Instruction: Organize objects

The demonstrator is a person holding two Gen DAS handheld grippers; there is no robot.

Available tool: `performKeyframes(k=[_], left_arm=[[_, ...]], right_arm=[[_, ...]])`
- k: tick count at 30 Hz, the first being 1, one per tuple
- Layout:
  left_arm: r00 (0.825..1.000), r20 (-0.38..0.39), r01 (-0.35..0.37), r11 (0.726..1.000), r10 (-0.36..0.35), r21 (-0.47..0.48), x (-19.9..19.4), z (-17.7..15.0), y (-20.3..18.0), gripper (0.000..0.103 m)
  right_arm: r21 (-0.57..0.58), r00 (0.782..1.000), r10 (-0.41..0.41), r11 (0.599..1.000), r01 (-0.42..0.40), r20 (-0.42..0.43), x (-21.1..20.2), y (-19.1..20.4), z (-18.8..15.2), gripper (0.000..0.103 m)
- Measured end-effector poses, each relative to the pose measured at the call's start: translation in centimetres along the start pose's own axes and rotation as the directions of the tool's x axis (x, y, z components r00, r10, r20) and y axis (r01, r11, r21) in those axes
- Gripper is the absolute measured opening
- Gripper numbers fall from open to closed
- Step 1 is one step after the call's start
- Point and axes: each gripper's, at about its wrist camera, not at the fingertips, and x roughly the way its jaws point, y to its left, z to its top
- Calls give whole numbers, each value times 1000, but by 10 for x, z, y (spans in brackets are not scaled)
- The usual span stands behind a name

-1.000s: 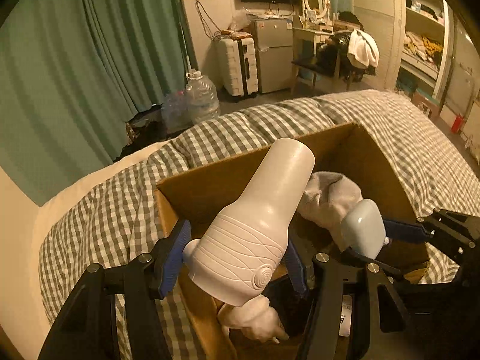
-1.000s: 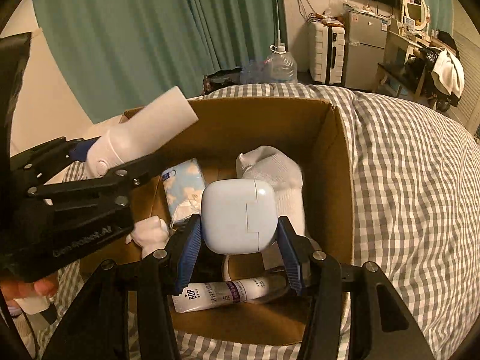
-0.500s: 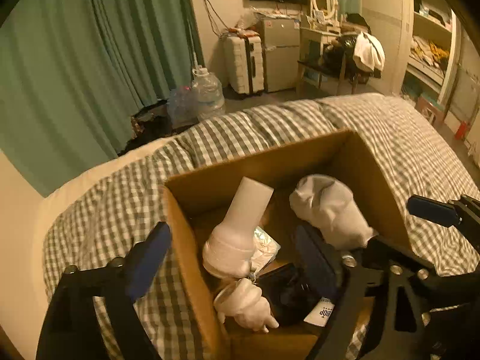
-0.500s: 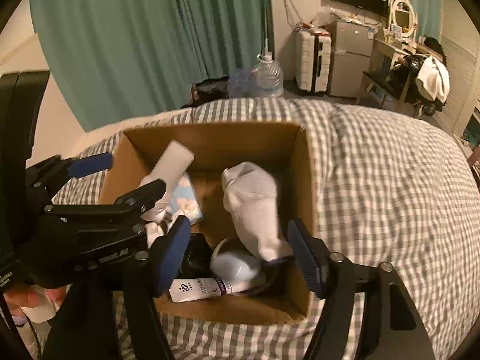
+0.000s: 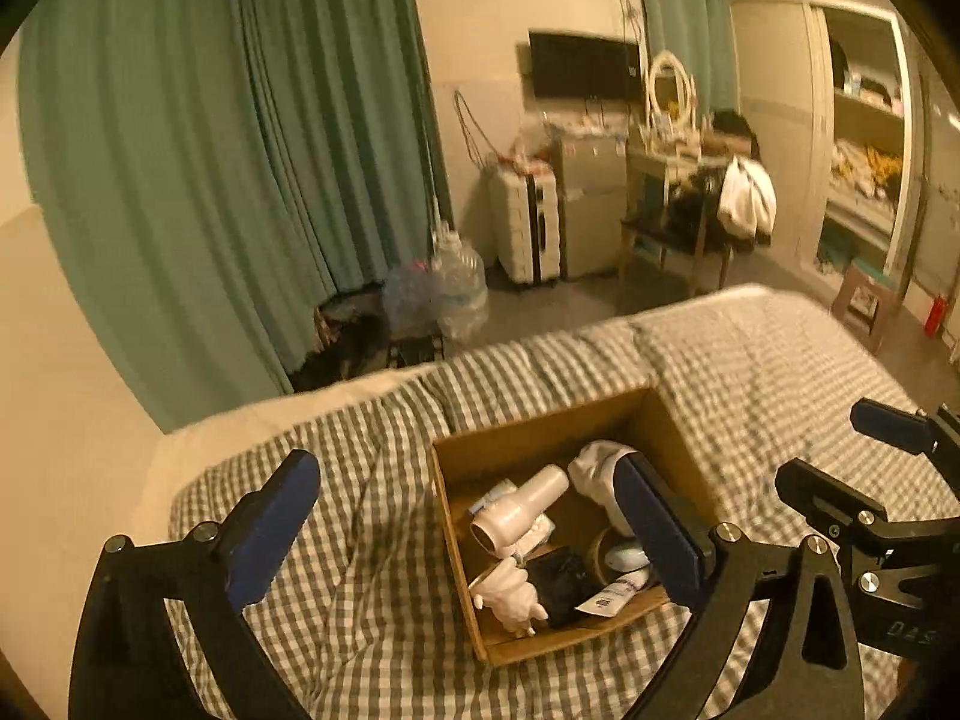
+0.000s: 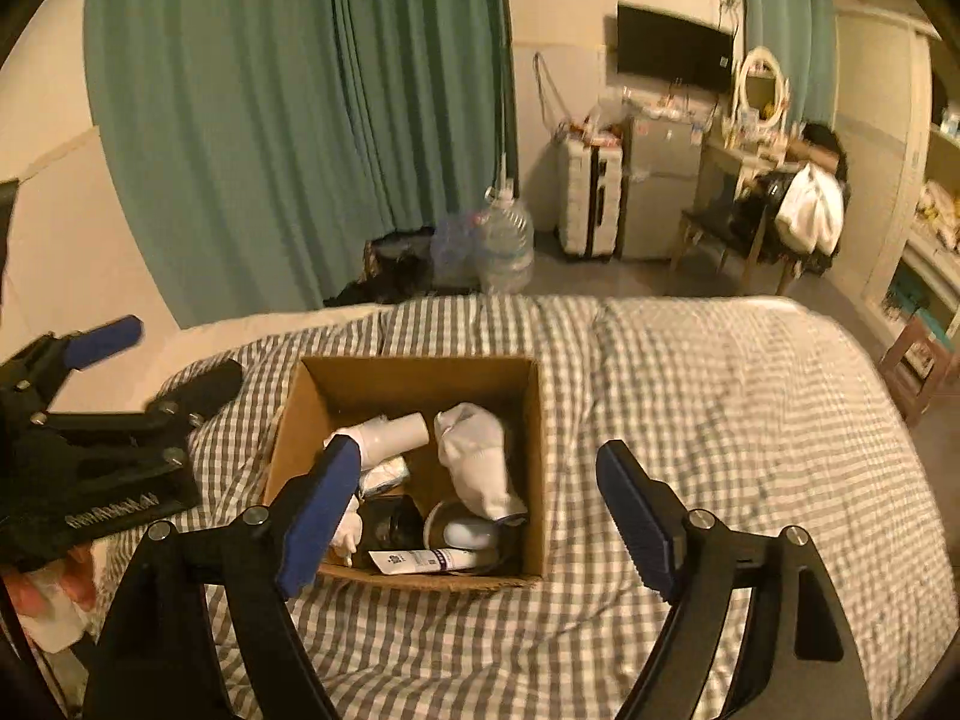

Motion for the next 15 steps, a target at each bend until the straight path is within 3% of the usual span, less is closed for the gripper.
performKeyframes(k=[1, 8, 15], left_arm=[[999, 12, 38, 999, -38, -13, -10, 2, 1, 102], [993, 111, 40, 999, -37, -26, -78, 9, 0, 103], [981, 192, -14, 997, 27, -72, -122, -3, 2, 103]], right_arm=[[-3, 1000, -2, 1000, 2, 15, -10, 0, 1, 81], [-2, 994, -19, 1000, 19, 110, -80, -5, 2, 85], [-1, 981, -43, 999, 44, 191, -125, -7, -5, 95]])
